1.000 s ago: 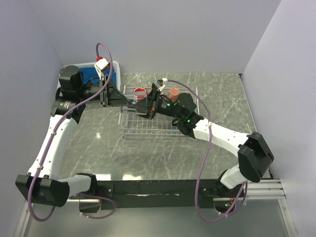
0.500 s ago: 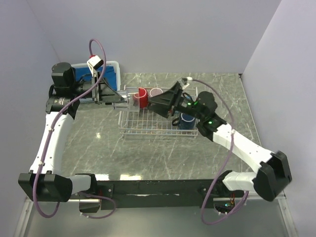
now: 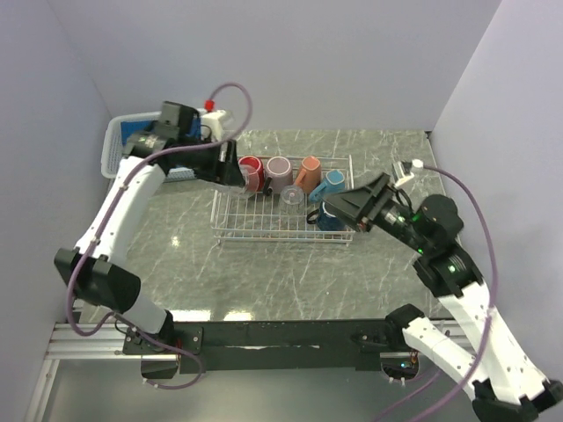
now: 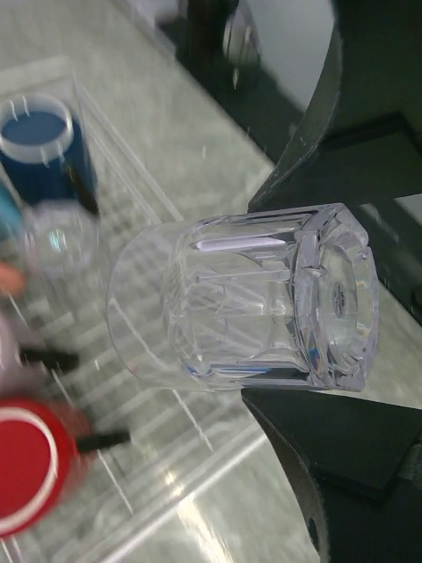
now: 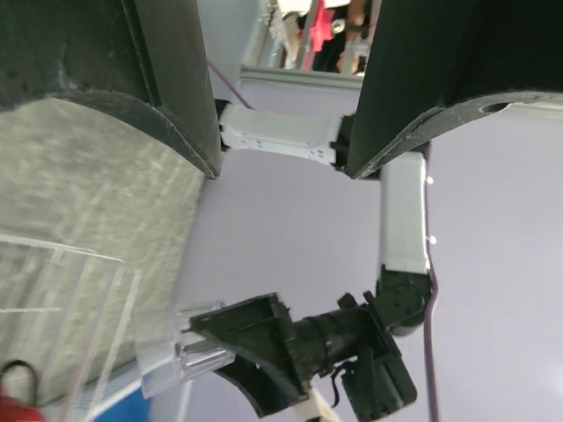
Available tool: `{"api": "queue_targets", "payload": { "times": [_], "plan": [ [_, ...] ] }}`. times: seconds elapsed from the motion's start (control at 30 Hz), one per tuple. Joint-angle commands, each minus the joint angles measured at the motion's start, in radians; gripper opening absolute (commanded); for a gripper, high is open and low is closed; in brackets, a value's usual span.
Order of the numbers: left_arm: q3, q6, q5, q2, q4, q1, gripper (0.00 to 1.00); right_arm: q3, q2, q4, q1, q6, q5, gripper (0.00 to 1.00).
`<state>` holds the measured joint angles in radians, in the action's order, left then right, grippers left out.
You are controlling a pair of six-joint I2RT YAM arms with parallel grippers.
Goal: Load the cups into the dish rack
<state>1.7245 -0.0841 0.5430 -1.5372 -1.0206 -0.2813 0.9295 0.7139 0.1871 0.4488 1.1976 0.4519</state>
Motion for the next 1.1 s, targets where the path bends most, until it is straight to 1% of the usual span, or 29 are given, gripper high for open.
{"api": "queue_targets", "payload": {
  "times": [0.0,0.07,0.1,0.2,0.27,0.4,0.43,0.63,0.77,0.9,1.07],
  "plan": [
    [0.055,0.127,-0.363,-0.059,-0.012,-0.065,0.01,0.017,-0.105,0.239,-0.005,-0.084,-0.108,0.68],
    [0.078,0.138,-0.397,-0.098,-0.018,-0.088,0.01,0.005,-0.142,0.285,-0.002,-0.089,-0.113,0.68],
    [0.098,0.15,-0.45,-0.165,-0.03,-0.107,0.01,-0.003,-0.161,0.307,-0.002,-0.092,-0.123,0.68],
    [0.106,0.173,-0.521,-0.225,-0.024,-0.143,0.01,-0.004,-0.188,0.345,-0.002,-0.102,-0.148,0.68],
    [0.101,0.181,-0.537,-0.251,-0.015,-0.156,0.01,0.002,-0.192,0.365,-0.002,-0.112,-0.16,0.68],
    [0.026,0.185,-0.538,-0.278,0.022,-0.199,0.01,0.012,-0.188,0.397,-0.004,-0.128,-0.176,0.68],
    [0.011,0.185,-0.573,-0.279,0.033,-0.206,0.01,0.011,-0.189,0.399,-0.002,-0.131,-0.177,0.68],
    [-0.055,0.169,-0.583,-0.311,0.083,-0.246,0.01,0.008,-0.198,0.41,-0.002,-0.132,-0.185,0.68],
    [-0.068,0.158,-0.577,-0.334,0.091,-0.254,0.01,0.009,-0.205,0.42,-0.004,-0.132,-0.193,0.68],
    [-0.127,0.153,-0.563,-0.345,0.122,-0.262,0.01,0.015,-0.211,0.431,-0.004,-0.132,-0.2,0.68],
    [-0.141,0.141,-0.551,-0.348,0.132,-0.269,0.01,0.015,-0.218,0.433,-0.002,-0.124,-0.203,0.68]
  ]
}}
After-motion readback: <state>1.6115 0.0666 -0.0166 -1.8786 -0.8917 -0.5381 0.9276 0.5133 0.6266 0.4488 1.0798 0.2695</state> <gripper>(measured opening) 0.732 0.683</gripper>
